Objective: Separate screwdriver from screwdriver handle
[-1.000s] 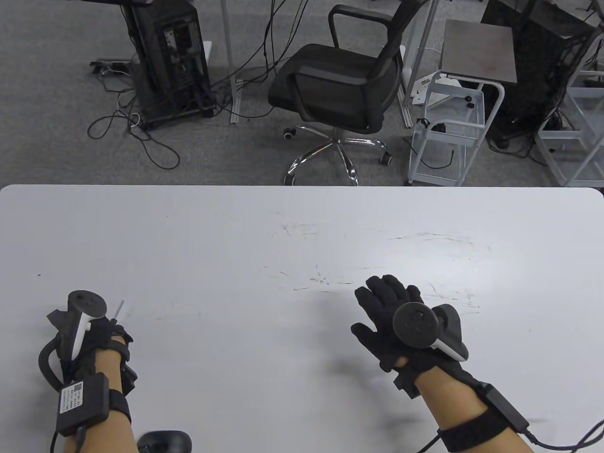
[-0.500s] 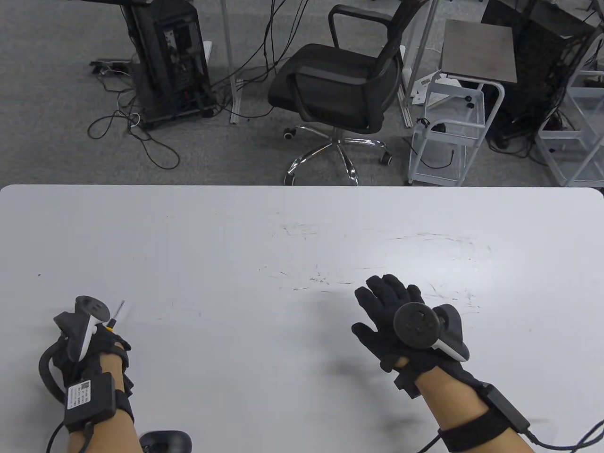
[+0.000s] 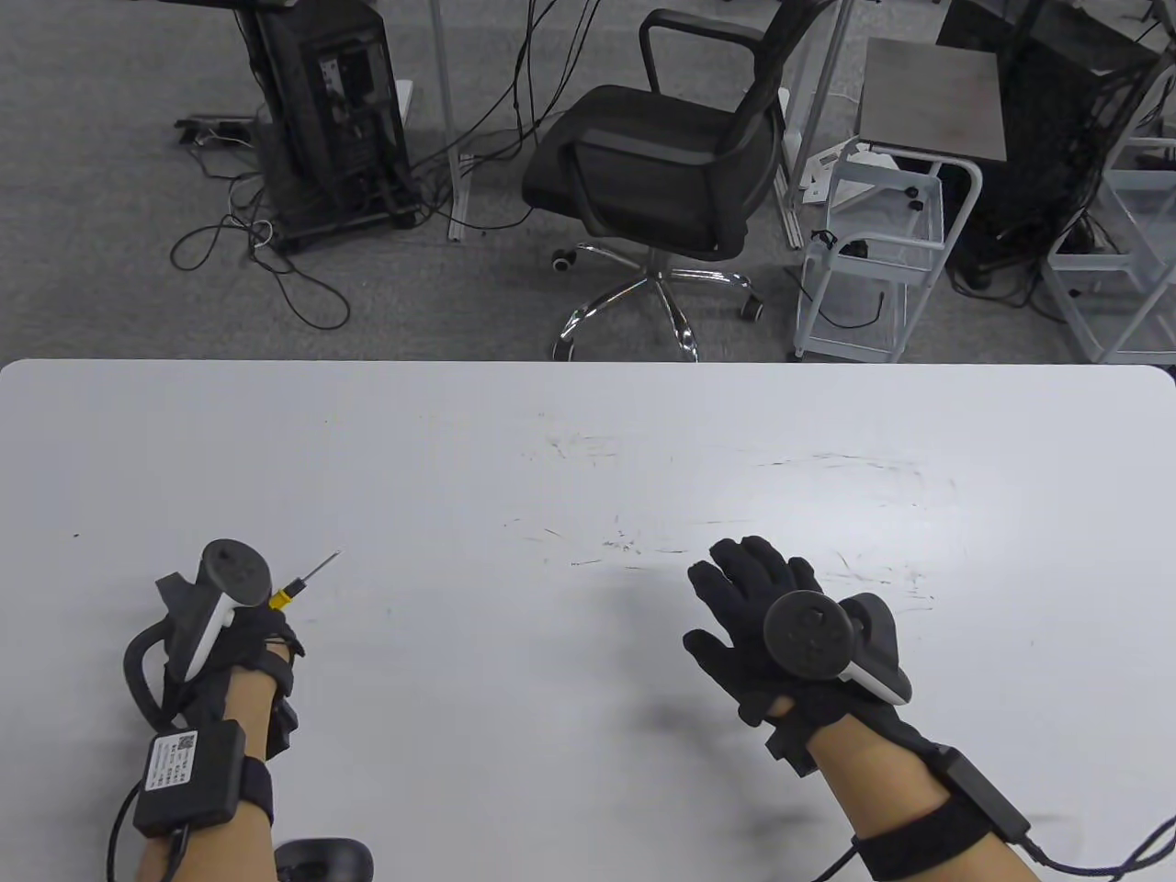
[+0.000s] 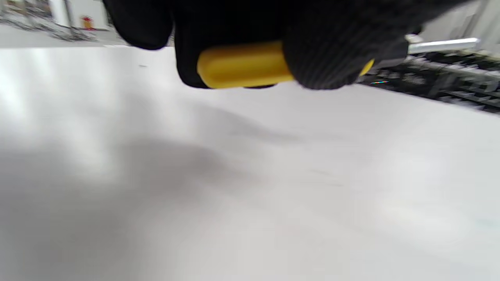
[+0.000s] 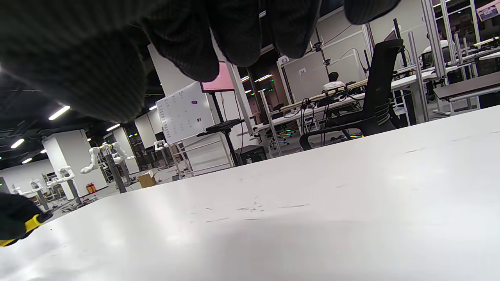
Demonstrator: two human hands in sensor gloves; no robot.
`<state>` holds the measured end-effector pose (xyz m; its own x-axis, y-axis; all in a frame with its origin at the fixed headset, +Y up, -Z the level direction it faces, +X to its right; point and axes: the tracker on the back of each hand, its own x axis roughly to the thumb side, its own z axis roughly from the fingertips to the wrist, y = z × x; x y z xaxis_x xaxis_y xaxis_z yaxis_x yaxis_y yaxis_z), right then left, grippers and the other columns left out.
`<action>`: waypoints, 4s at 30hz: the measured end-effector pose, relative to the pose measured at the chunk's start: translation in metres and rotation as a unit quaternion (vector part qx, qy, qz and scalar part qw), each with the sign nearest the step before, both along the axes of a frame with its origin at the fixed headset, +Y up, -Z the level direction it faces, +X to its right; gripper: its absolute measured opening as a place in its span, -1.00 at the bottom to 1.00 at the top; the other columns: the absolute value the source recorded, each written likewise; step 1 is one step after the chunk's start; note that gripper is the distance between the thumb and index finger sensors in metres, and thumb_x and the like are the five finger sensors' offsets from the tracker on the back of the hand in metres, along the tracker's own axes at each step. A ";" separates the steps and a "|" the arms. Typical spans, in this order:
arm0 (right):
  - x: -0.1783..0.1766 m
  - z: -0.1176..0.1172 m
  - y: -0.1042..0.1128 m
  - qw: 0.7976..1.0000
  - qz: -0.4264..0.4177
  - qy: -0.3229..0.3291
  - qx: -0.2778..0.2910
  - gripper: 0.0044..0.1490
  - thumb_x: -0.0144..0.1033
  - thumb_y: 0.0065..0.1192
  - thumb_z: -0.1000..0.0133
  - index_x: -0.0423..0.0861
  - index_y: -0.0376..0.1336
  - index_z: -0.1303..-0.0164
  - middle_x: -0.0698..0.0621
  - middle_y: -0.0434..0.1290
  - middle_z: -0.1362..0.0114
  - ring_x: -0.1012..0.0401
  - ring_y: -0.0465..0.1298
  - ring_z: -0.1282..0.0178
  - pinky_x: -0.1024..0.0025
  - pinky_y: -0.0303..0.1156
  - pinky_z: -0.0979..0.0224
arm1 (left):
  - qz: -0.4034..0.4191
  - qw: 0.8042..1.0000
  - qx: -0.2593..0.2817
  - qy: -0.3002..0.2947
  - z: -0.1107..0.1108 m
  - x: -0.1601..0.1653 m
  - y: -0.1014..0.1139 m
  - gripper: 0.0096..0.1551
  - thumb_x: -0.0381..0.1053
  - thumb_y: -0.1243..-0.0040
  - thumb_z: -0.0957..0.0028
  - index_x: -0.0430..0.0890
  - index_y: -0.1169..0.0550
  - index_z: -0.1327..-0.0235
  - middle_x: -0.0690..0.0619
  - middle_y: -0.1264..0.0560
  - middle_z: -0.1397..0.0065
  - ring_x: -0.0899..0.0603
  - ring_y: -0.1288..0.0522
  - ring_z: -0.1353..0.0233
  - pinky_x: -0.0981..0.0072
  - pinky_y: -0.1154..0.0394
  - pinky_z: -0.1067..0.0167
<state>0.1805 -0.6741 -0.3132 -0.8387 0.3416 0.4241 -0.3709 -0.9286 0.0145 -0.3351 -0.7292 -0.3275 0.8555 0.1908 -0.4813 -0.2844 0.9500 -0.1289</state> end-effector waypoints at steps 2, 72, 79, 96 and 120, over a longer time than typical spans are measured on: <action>-0.001 0.000 0.000 1.000 0.000 0.003 0.003 -0.09 0.15 0.40 -0.16 -0.01 0.13 -0.64 0.04 -0.02 -0.75 -0.22 0.01 -0.78 -0.41 -0.08 -0.61 | 0.001 0.999 0.016 -0.039 -0.003 0.019 0.008 -0.40 0.04 -0.35 0.03 0.18 -0.46 -0.33 0.13 -0.42 -0.46 -0.24 -0.46 -0.43 -0.17 -0.31 -0.45; -0.031 0.023 0.010 0.994 -0.030 0.086 0.052 -0.46 -0.10 0.53 -0.12 -0.02 0.45 -0.28 0.04 0.38 -0.35 -0.06 0.43 -0.18 0.01 0.42 -0.25 | -0.032 0.908 0.154 -0.388 0.060 0.215 0.066 -0.40 0.08 -0.36 0.04 0.11 -0.51 -0.33 0.05 -0.43 -0.40 -0.23 -0.49 -0.27 -0.18 -0.30 -0.40; -0.030 0.014 -0.004 0.997 0.018 0.071 -0.010 -0.45 -0.09 0.53 -0.12 0.00 0.43 -0.29 0.03 0.45 -0.31 -0.06 0.49 -0.12 -0.02 0.44 -0.22 | -0.027 0.909 0.162 -0.382 0.061 0.211 0.071 -0.40 0.08 -0.36 0.03 0.11 -0.51 -0.33 0.06 -0.43 -0.41 -0.23 -0.49 -0.28 -0.18 -0.30 -0.41; -0.031 -0.005 -0.069 0.980 0.163 0.015 -0.115 -0.43 -0.11 0.52 -0.14 0.01 0.39 -0.34 0.02 0.45 -0.35 -0.09 0.51 -0.19 -0.06 0.42 -0.26 | -0.026 0.913 0.157 -0.376 0.059 0.207 0.072 -0.40 0.09 -0.35 0.03 0.12 -0.50 -0.33 0.07 -0.43 -0.41 -0.23 -0.48 -0.29 -0.19 -0.29 -0.41; -0.034 -0.004 -0.081 0.972 0.209 0.004 -0.107 -0.38 -0.09 0.50 -0.15 0.00 0.34 -0.40 0.03 0.41 -0.40 -0.11 0.47 -0.27 -0.06 0.39 -0.29 | -0.032 0.918 0.145 -0.367 0.058 0.205 0.072 -0.40 0.10 -0.36 0.03 0.13 -0.50 -0.33 0.07 -0.42 -0.42 -0.23 -0.47 -0.30 -0.19 -0.28 -0.43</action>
